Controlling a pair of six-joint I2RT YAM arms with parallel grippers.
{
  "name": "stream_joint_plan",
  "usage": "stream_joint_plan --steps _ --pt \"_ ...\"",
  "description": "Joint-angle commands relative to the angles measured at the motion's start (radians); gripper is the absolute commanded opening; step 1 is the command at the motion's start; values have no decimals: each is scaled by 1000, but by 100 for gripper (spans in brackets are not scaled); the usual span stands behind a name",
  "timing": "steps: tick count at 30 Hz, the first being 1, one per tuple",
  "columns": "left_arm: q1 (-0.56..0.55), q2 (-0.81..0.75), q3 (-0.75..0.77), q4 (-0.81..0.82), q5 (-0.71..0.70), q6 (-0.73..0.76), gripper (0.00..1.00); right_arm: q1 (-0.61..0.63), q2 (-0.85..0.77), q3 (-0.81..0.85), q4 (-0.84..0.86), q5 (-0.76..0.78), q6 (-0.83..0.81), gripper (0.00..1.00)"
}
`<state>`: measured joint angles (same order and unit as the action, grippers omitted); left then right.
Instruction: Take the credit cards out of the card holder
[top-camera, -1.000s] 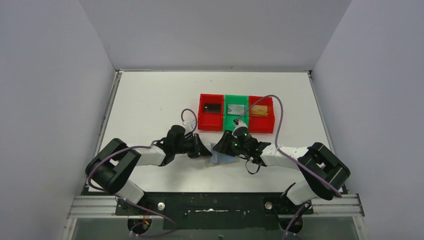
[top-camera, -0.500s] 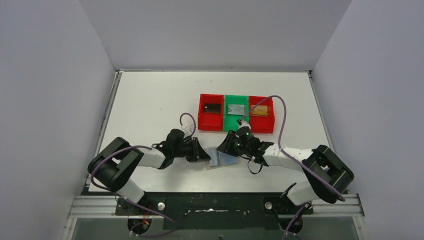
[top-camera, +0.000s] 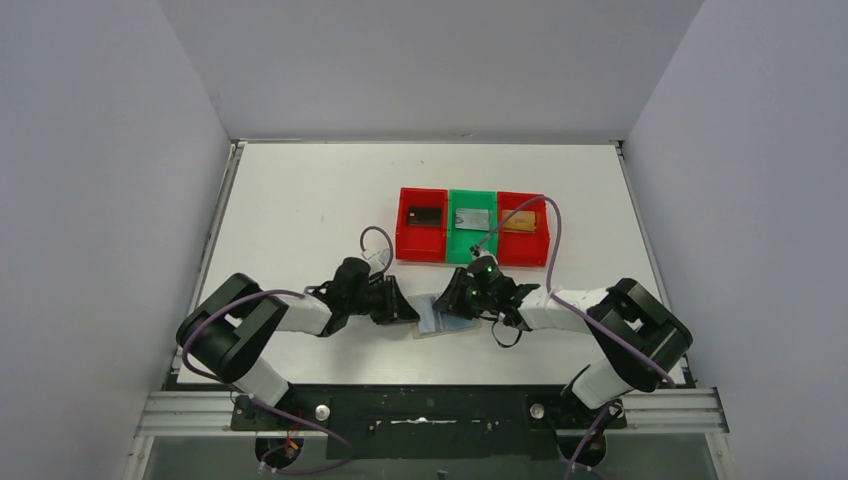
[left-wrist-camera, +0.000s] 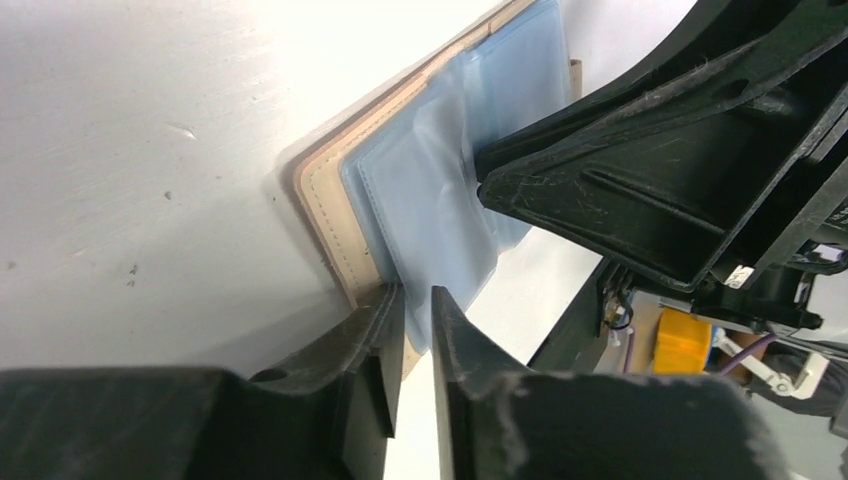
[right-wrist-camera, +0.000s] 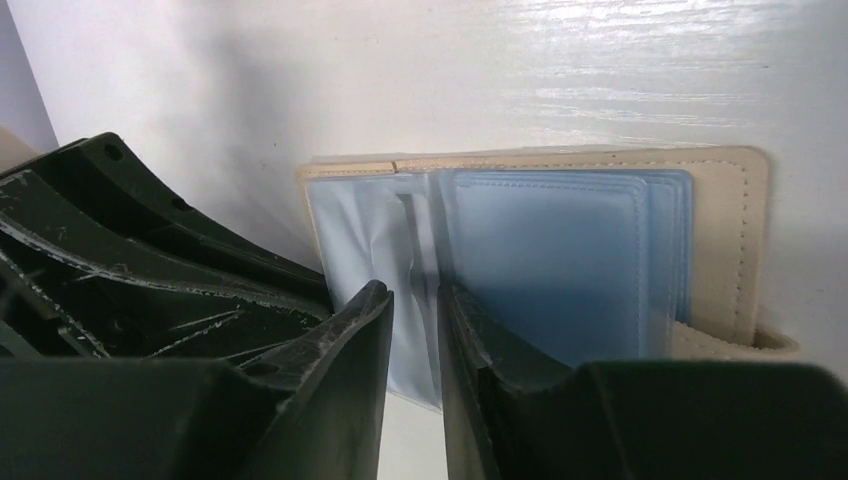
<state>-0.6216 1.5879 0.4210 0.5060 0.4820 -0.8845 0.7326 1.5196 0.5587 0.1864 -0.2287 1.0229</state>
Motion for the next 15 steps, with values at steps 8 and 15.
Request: stream_joint_plan --steps 8,15 --pt "-14 21 69 -68 -59 62 1 -6 -2 -26 175 -111 46 13" --pt "-18 39 49 -60 -66 56 0 -9 17 -10 227 -165 38 13"
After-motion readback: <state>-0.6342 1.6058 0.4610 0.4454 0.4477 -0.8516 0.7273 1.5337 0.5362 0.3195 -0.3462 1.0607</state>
